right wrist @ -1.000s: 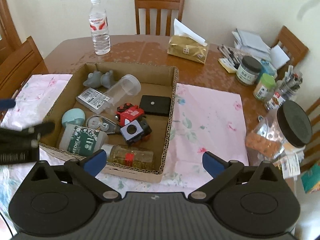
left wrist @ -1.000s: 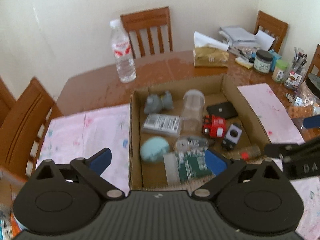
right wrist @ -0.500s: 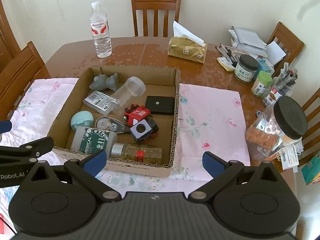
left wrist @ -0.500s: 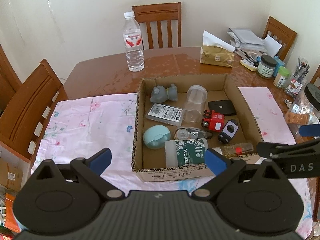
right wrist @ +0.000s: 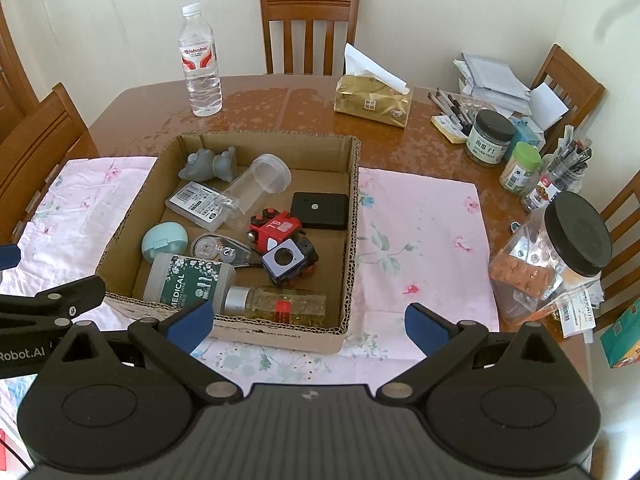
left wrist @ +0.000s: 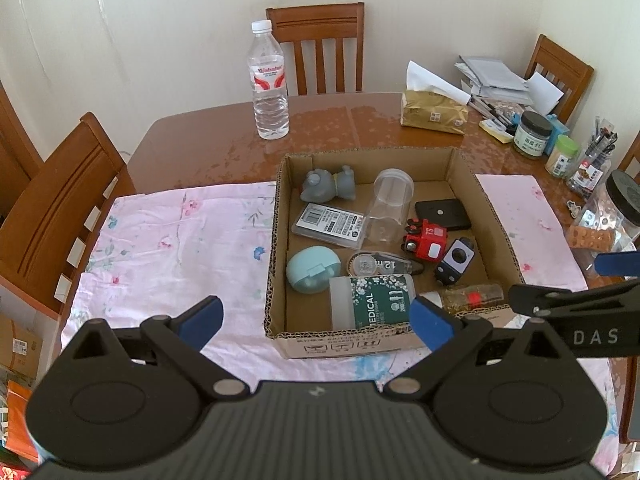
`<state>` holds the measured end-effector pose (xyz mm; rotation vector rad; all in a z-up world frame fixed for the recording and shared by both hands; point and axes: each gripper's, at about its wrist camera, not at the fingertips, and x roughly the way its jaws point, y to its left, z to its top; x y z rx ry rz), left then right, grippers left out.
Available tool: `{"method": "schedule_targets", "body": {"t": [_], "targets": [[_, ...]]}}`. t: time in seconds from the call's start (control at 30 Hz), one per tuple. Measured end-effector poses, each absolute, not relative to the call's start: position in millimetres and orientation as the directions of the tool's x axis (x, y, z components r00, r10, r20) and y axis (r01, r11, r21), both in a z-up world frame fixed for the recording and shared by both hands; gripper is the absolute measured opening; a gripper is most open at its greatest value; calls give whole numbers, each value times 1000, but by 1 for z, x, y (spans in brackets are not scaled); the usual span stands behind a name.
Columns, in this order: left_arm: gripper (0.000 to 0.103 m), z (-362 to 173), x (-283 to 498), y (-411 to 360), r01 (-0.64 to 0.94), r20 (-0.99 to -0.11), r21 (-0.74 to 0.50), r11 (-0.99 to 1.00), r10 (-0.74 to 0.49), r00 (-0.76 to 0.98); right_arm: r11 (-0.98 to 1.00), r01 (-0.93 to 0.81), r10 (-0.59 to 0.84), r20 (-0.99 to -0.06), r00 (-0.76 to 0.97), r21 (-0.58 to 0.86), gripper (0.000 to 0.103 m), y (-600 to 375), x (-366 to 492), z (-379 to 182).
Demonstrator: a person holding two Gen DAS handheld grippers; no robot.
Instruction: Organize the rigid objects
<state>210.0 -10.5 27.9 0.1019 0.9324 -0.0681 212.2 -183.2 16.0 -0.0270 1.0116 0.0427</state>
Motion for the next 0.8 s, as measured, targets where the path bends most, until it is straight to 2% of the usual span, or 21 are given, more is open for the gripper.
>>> {"method": "schedule_targets", "body": {"t": [0.8], "targets": [[99, 32, 206, -9, 101, -801, 60, 993, -13, 599, 999, -41, 12, -842, 539, -11, 103, -180, 209, 19]]}}
